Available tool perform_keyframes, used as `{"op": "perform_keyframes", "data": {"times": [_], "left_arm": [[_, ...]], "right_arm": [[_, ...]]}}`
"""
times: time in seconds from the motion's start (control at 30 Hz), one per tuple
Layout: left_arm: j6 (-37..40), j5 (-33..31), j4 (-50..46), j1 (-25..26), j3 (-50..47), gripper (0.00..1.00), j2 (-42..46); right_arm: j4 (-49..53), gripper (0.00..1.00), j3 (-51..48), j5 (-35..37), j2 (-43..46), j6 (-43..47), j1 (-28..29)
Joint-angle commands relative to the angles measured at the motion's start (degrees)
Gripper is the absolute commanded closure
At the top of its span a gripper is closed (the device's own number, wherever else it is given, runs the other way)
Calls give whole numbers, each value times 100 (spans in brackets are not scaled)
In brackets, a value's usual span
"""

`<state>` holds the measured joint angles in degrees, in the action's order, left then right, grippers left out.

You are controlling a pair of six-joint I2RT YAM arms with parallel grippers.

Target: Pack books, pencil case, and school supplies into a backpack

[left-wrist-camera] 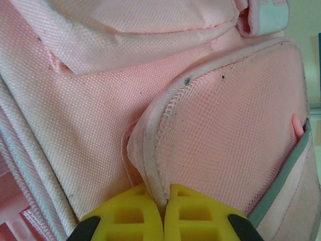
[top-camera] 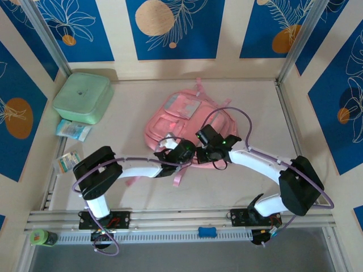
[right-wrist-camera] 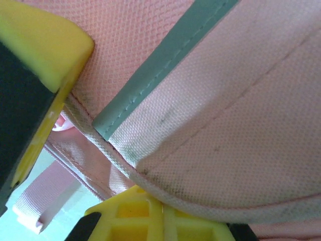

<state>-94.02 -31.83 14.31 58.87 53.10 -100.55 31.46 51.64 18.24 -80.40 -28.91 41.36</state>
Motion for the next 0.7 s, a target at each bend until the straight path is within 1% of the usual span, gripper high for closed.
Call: {"op": "perform_keyframes", "data": {"times": [0.0,0.07,0.13,0.23,0.37,0.47,0.5,0.53,0.57,0.63,0.67], "left_arm": [[388,-266,-200,-210,-258,100,142],[669,-104,-246,-342,-465,100,363],[1071,223,-164,-561,-726,100,623],[1848,893,-258,-999,-1063,100,1057],[2985,2023,-509,-1788,-1325,100,1564],[3804,2407,-878,-2256,-1397,100,1968],[4012,2429,-1122,-2403,-1372,100,2107],[4272,2566,-1119,-2531,-1392,100,2200],[4571,2843,-1058,-2730,-1392,100,2256],[4898,3551,-1048,-3141,-1298,100,2169],[5075,3924,-1044,-3344,-1208,100,2052]], "right_arm": [[564,100,368,575,-42,12,29],[889,100,512,843,-95,-31,45],[1148,100,610,1033,-146,-22,32],[1400,100,711,1209,-186,91,-10],[1469,100,914,1295,-347,311,-10],[1529,100,1145,1353,-523,318,-17],[1429,100,1172,1296,-564,395,30],[1261,100,1174,1139,-581,551,89],[1039,100,1165,922,-634,725,173],[758,100,1226,693,-814,814,249],[642,100,1311,356,-934,887,254]]}}
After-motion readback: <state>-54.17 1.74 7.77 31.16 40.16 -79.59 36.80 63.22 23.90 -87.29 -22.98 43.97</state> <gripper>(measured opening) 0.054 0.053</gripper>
